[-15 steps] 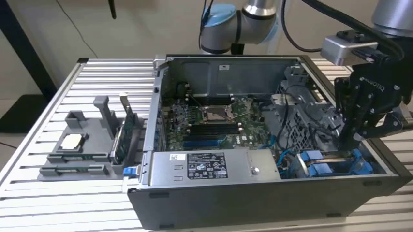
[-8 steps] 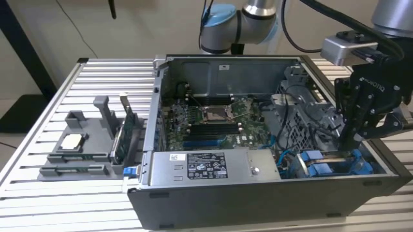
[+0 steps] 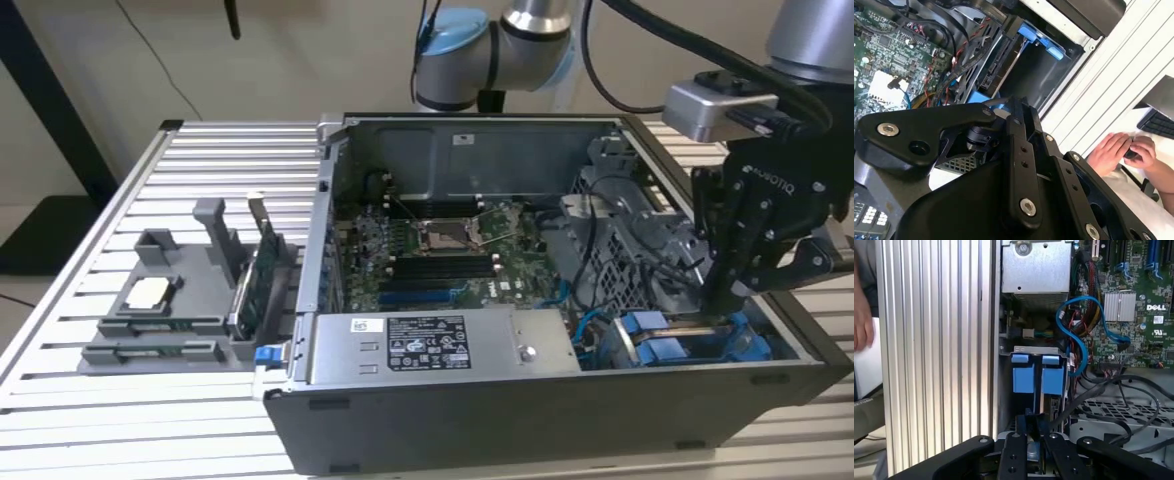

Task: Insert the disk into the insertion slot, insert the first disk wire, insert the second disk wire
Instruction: 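Insert the first disk wire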

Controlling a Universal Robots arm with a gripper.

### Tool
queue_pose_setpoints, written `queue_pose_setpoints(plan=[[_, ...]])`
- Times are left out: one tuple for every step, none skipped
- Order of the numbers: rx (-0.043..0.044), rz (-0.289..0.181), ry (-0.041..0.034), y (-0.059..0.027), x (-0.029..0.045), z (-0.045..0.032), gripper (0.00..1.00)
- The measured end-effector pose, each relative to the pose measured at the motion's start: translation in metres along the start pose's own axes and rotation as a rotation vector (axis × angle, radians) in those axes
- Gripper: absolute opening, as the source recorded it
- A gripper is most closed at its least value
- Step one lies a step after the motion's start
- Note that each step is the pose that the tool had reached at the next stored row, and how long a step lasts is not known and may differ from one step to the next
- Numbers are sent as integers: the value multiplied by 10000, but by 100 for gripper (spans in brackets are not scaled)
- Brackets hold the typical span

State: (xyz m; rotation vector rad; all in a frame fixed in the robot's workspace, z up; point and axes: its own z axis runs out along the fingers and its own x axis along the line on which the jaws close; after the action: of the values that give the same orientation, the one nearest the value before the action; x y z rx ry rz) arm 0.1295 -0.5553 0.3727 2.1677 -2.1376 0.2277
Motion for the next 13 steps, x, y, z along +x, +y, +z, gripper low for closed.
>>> queue_pose_setpoints(plan=[[-6, -1, -1, -11, -1, 14, 19], [-15, -2, -12, -24, -2, 26, 19], [-17, -1, -59, -34, -3, 32, 19], [-16, 7, -234, -48, -4, 41, 19], [-14, 13, -379, -56, -3, 44, 19], [-12, 19, -544, -65, -2, 46, 19], [-11, 27, -711, -73, 0, 48, 19], [-9, 33, -859, -82, 4, 52, 19], [-10, 39, -987, -95, 10, 59, 19], [-10, 43, -1089, -105, 16, 64, 19], [-11, 51, -1276, -124, 27, 73, 19], [-12, 57, -1428, -136, 33, 78, 19], [-12, 62, -1553, -145, 37, 82, 19]])
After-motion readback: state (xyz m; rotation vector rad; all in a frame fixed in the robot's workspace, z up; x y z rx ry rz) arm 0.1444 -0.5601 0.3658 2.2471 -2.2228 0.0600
